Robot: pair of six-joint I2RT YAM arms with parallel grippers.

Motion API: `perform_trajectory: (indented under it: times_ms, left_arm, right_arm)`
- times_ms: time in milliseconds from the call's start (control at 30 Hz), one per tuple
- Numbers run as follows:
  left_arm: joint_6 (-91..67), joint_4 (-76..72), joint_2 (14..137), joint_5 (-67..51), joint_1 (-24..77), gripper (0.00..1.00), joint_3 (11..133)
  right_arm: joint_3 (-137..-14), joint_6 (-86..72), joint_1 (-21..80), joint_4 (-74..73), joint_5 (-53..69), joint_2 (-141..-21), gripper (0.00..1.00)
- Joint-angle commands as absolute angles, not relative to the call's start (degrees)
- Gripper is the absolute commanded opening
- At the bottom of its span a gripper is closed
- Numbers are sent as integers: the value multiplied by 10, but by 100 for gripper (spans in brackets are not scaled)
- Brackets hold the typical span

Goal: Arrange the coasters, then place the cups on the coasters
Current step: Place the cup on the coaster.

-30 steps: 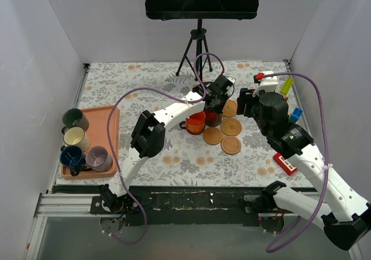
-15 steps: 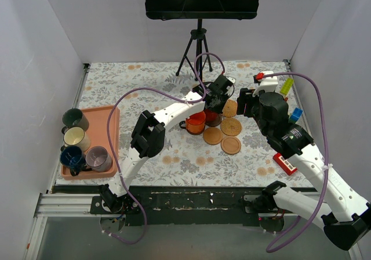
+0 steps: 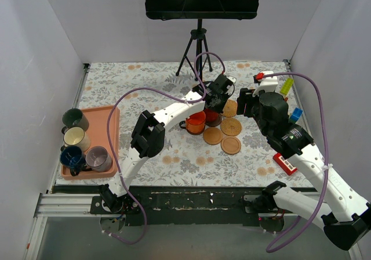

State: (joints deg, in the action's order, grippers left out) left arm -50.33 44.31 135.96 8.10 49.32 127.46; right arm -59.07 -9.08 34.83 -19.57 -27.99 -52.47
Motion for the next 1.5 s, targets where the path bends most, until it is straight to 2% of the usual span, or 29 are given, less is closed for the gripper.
perform_trajectory:
  times_ms: [0,1467]
  left_arm:
    - [-500,418,1318,69,497,0,1298]
    - [-491,421,1301,90,517,0,1263]
  right_arm:
    - [-592,-94,345,-177,-287,-514,68]
    - [-585,-94,345,-173,-291,-509,68]
